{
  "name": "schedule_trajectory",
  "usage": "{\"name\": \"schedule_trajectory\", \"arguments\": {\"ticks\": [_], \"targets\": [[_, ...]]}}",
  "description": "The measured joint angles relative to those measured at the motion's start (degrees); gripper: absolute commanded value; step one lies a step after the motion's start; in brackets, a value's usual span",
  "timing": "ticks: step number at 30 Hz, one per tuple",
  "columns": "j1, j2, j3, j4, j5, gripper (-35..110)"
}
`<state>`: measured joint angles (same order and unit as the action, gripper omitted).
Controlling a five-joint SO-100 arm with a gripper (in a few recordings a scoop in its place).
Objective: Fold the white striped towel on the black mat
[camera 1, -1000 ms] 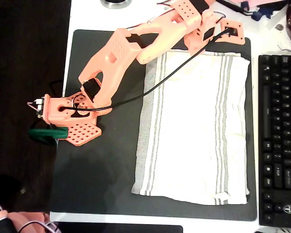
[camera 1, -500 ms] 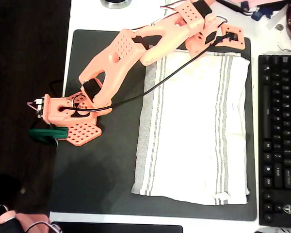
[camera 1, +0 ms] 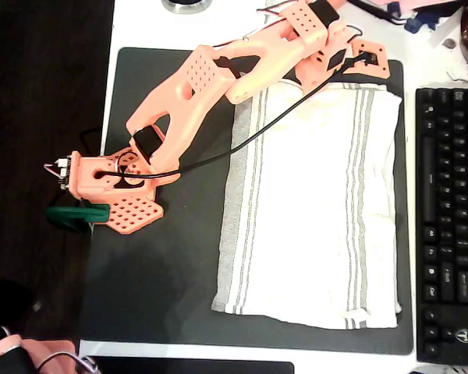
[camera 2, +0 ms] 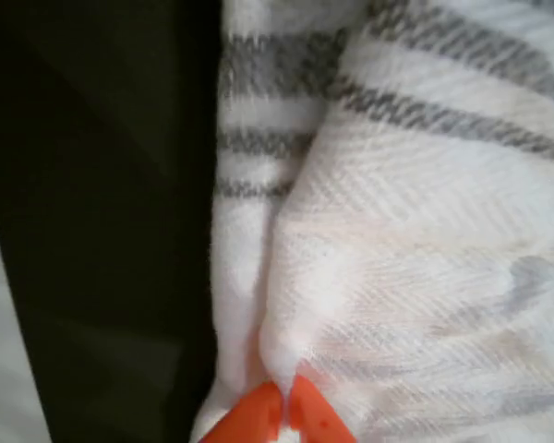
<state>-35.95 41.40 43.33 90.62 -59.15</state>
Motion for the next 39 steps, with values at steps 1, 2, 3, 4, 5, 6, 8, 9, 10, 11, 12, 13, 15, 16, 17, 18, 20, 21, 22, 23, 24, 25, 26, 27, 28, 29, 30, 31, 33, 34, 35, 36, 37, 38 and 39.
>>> {"name": "schedule_trajectory", "arguments": {"ticks": [1, 2, 3, 4, 5, 6, 8, 9, 10, 11, 12, 13, 15, 16, 17, 18, 20, 21, 22, 23, 24, 25, 26, 27, 28, 29, 30, 31, 33, 34, 35, 36, 37, 38, 39], "targets": [[0.1, 0.0, -0.5, 0.1, 0.1, 0], [0.1, 0.0, -0.8, 0.2, 0.2, 0], [0.0, 0.0, -1.1, 0.5, 0.2, 0], [-0.2, 0.0, -1.6, 1.0, 0.2, 0], [-0.4, 0.0, -1.8, 1.0, 0.2, 0], [-0.4, 0.0, -2.5, 1.6, 0.2, 0], [-0.5, 0.0, -3.4, 2.1, 0.2, 1], [-0.5, 0.0, -3.7, 2.3, 0.2, 4], [-0.5, 0.0, -4.2, 2.3, 0.5, 6], [-0.5, 0.0, -4.6, 2.3, 0.9, 7], [-0.5, 0.0, -4.7, 2.3, 0.9, 10], [-0.5, 0.0, -4.7, 2.6, 0.9, 11], [-0.5, 0.0, -4.7, 3.0, 0.9, 12], [-0.5, 0.0, -4.7, 2.9, 0.9, 12], [-0.8, 0.0, -4.7, 2.8, 0.9, 12], [-1.1, 0.0, -4.7, 2.8, 0.9, 12], [-1.8, -0.4, -4.8, 2.8, 0.9, 12], [-1.8, -0.5, -5.6, 2.8, 0.9, 12], [-1.8, -1.4, -6.3, 3.0, 0.9, 12], [-1.6, -2.1, -6.8, 3.2, 0.9, 12], [-1.4, -3.1, -7.5, 3.3, 0.9, 12], [-1.4, -4.0, -8.2, 3.3, 1.3, 12], [-1.4, -4.3, -8.3, 3.3, 1.7, 12], [-1.5, -5.0, -8.6, 3.3, 1.8, 12], [-1.6, -5.3, -9.3, 3.3, 1.9, 12], [-1.4, -5.3, -9.5, 3.3, 2.0, 12], [-1.1, -5.3, -9.6, 3.3, 2.0, 12], [-1.0, -5.3, -9.6, 3.3, 2.0, 12], [-0.7, -5.3, -9.6, 3.3, 2.0, 10], [-0.6, -5.3, -9.6, 3.3, 2.0, 8], [-0.4, -5.3, -9.6, 3.3, 2.0, 6], [-0.2, -5.3, -9.6, 3.3, 1.8, 4], [-0.1, -5.3, -9.6, 3.3, 1.8, 1], [-0.2, -5.3, -9.6, 3.3, 1.8, 0], [-0.4, -5.3, -9.6, 3.3, 1.8, 0]]}}
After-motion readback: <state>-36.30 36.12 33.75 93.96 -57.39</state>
